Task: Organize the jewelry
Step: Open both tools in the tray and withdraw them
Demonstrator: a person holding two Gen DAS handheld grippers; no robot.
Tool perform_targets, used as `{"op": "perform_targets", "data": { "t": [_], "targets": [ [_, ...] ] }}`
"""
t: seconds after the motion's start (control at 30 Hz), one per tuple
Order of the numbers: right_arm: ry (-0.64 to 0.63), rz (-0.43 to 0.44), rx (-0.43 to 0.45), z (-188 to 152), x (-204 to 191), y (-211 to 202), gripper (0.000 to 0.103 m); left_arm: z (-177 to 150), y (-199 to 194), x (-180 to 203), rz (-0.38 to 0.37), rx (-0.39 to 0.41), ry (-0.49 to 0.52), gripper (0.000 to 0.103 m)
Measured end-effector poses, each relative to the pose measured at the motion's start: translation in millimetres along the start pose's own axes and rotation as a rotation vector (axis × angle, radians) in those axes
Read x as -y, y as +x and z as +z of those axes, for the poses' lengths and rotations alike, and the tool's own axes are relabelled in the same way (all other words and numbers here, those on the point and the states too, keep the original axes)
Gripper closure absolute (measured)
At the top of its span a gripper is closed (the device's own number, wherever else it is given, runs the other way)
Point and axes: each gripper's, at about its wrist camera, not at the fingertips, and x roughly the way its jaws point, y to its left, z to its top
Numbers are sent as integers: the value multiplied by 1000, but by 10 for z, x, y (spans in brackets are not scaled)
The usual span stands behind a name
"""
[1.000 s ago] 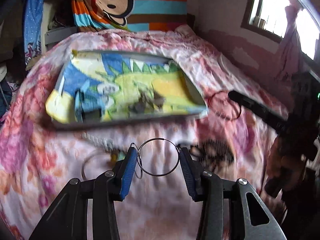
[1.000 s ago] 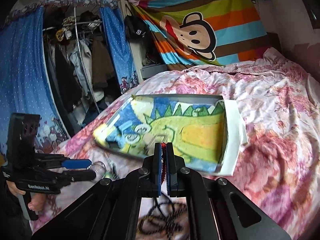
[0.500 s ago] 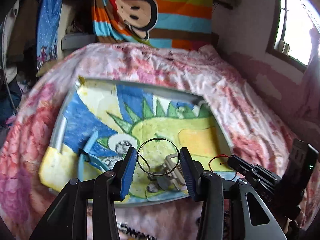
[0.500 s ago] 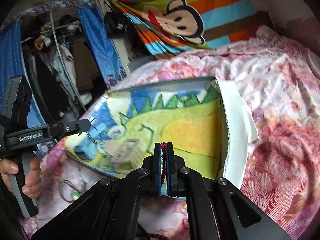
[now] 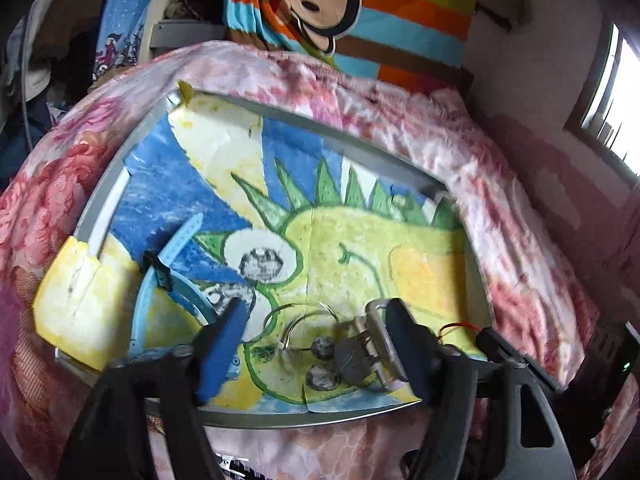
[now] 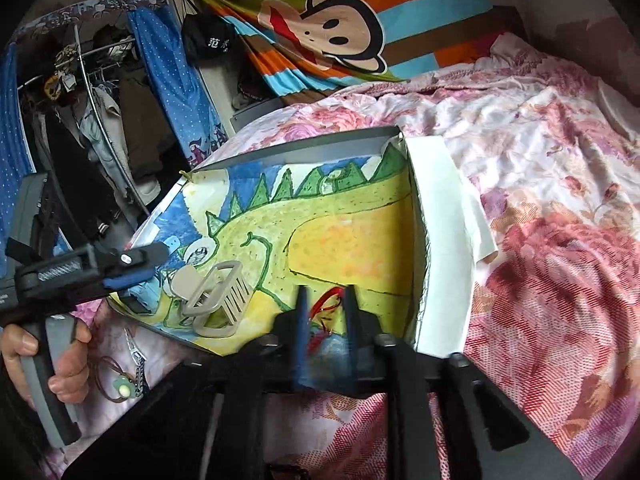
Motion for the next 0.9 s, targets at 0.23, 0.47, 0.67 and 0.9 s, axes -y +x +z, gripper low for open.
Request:
{"op": "perform_targets", "data": {
  "t": [0.23,0.47,0.67,0.9],
  "targets": [
    [-45,-55,83,86,-126,-408,46,-2,-353,35,10,37,10,19],
    [-115,-76,176,140,-459,-1050,17,-169,-1035,91,30,192,63,2],
    [-236,-91,248,62,-885,-1625,7,-436,-1616,73,70,309,129,0],
    [-290,-91,301,-135,-1226,-2217,5,-834,-2077,19,81,360,177,0]
  ]
}}
